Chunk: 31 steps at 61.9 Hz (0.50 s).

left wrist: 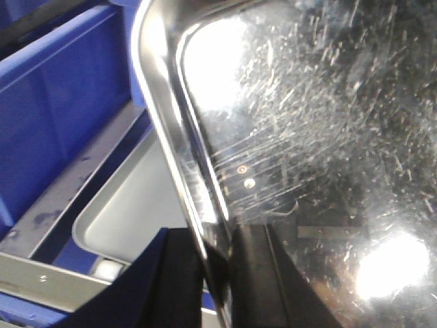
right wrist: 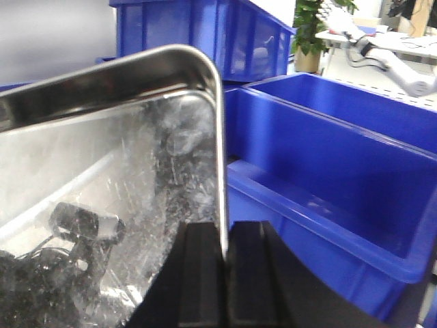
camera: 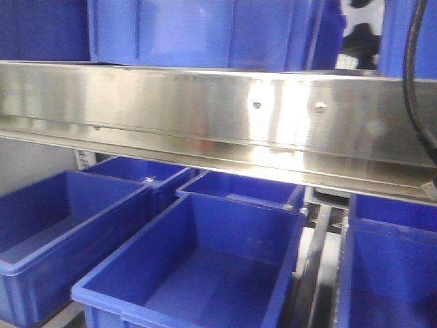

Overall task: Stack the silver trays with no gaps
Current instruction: 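Align the base in front of the second shelf holding the tray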

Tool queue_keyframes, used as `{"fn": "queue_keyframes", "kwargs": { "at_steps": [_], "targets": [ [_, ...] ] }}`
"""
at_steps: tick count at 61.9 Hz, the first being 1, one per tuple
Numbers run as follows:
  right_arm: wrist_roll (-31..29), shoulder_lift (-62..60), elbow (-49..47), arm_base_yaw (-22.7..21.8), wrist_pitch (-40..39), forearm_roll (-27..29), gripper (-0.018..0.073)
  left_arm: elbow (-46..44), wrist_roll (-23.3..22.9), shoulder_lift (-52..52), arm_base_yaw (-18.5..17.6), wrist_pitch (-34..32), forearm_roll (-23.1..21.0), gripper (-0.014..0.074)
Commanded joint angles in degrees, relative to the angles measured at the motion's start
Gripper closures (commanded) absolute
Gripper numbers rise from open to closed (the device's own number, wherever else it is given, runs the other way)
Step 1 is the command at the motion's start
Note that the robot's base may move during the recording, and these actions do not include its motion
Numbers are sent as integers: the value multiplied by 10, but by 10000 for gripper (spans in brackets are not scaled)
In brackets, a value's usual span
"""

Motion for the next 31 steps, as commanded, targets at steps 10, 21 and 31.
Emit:
{"fn": "queue_keyframes", "kwargs": {
  "at_steps": [10,21,31],
  "targets": [
    [0,7,-1,16,-159,25,628,-4,12,-2,-16,-68,-30,613],
    [0,7,-1,16,-159,25,628,-4,12,-2,-16,-68,-30,613],
    [0,7,-1,16,-159,25,628,-4,12,-2,-16,-68,-30,613]
  ]
}}
